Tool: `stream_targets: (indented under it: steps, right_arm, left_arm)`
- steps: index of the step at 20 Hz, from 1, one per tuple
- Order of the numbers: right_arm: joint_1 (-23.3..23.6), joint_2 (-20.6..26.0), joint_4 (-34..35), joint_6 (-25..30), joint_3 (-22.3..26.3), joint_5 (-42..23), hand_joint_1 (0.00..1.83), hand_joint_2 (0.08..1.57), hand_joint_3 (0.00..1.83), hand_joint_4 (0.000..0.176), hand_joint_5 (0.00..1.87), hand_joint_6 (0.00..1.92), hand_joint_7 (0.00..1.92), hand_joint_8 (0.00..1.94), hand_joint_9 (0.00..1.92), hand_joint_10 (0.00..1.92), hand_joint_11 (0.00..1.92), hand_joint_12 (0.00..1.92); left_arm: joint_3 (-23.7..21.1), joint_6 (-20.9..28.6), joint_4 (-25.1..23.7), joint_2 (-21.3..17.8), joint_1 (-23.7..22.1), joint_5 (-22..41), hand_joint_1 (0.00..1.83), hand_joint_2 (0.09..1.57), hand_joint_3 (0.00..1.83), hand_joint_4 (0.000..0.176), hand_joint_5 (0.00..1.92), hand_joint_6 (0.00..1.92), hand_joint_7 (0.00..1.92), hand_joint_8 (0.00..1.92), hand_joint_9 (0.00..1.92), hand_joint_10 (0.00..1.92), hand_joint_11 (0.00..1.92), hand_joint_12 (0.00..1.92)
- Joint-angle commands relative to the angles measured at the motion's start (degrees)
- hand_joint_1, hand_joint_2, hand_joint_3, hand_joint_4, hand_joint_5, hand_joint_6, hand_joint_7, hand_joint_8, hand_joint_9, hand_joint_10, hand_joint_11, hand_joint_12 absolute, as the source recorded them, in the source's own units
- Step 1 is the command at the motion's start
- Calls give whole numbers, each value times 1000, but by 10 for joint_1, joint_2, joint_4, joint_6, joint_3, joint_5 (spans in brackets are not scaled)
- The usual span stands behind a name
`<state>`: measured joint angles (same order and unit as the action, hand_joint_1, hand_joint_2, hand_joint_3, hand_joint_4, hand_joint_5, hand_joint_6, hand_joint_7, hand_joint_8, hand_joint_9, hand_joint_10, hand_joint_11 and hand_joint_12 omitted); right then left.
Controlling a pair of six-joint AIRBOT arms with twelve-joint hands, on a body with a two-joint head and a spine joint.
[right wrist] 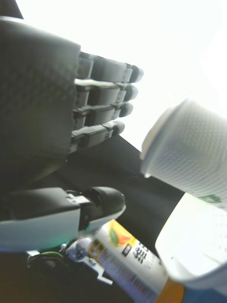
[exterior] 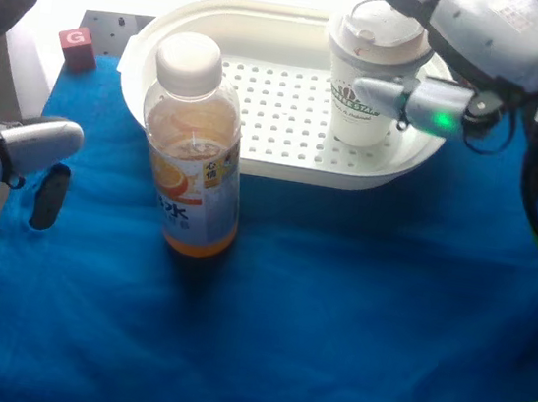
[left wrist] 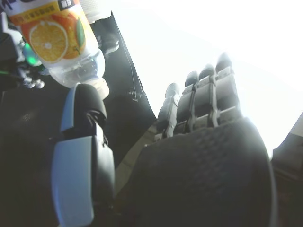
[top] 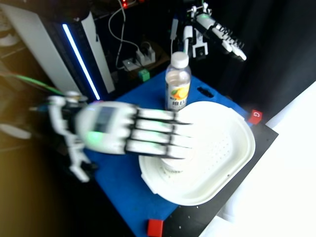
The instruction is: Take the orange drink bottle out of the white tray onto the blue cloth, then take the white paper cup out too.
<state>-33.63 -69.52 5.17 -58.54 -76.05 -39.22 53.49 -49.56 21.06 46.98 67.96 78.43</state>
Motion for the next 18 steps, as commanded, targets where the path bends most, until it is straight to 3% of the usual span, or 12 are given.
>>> stream_targets:
  steps: [1,5,8,9,11,13,15,16,17,18]
  right_arm:
    - [14,-8,3,0,-9,-54,508,1187,0,47,0,0,0,0,0,0,0,0]
    - [34,-50,3,-2,-50,-21,648,1151,0,39,0,0,0,0,0,0,0,0]
    - [34,-61,5,-2,-63,-11,708,1135,0,35,0,0,0,0,0,0,0,0]
    - [34,-61,14,-2,-72,-3,730,1096,29,28,0,0,0,0,0,0,0,362]
    - [34,-61,21,-2,-77,0,727,1111,7,29,0,0,0,0,0,0,0,459]
    - [34,-61,27,-1,-80,3,700,1132,1,10,0,0,0,0,39,13,0,845]
    - [34,-61,33,-1,-81,5,725,1154,3,0,37,13,5,2,94,29,0,1000]
    - [34,-61,35,-1,-81,5,736,1173,3,12,133,48,75,13,156,52,0,1164]
    - [34,-61,39,-1,-81,5,759,1183,2,2,201,82,160,12,254,122,0,1478]
    - [34,-61,40,-1,-82,5,753,1197,1,0,225,272,344,73,281,721,160,1721]
  left_arm:
    - [1,2,-2,-1,-2,76,548,1159,0,90,16,0,0,0,0,0,0,241]
    - [1,2,0,0,-2,77,560,1156,0,84,16,0,0,0,0,0,0,144]
    - [1,2,0,1,-2,78,537,1132,0,83,19,0,0,0,0,0,0,248]
    - [1,2,1,1,-2,80,534,1125,1,86,20,2,0,0,0,0,0,430]
    - [1,2,1,1,-2,81,527,1122,0,92,18,1,0,0,0,0,0,438]
    - [0,2,3,2,-1,81,520,1124,0,94,25,1,0,0,0,0,0,369]
    - [0,2,3,2,-1,84,530,1137,0,86,22,1,0,0,0,0,0,276]
    - [0,2,4,2,0,85,506,1138,1,82,18,0,0,0,0,0,0,271]
    - [0,2,4,2,0,86,501,1143,1,84,11,1,0,0,0,0,0,294]
    - [0,2,5,2,0,86,502,1149,4,74,13,3,0,0,0,0,0,301]
